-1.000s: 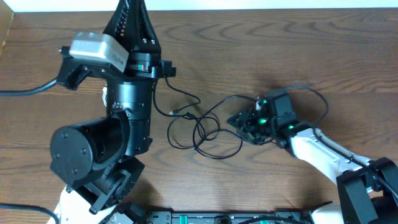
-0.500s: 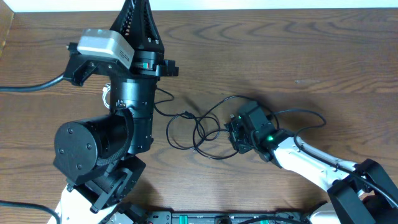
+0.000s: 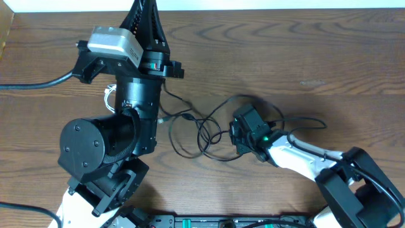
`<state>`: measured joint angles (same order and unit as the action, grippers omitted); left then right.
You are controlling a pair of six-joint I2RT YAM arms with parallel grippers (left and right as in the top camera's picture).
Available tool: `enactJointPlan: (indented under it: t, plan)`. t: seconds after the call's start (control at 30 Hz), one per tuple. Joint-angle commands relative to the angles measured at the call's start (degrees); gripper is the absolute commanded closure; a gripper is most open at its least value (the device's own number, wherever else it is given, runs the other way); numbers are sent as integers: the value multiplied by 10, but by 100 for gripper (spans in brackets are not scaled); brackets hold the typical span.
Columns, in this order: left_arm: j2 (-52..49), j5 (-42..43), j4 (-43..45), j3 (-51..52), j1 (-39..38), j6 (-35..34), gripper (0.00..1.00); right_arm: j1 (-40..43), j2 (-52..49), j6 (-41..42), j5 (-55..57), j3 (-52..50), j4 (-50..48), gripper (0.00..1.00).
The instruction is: Untangle cables
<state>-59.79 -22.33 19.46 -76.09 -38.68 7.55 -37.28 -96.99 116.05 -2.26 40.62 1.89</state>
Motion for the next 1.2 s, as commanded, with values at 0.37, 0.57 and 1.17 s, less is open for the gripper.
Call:
enactJointPlan:
  t: [0.37, 0.57, 1.17]
  plan:
    - [11, 7, 5, -7, 2, 4, 92, 120, 23, -262, 161, -26, 125, 99]
    - [11, -9, 19, -7, 2, 4, 93, 205, 84, -353, 180, -26, 197, 99]
    - [11, -26, 33, -7, 2, 4, 93, 405, 105, -360, 264, -26, 370, 99]
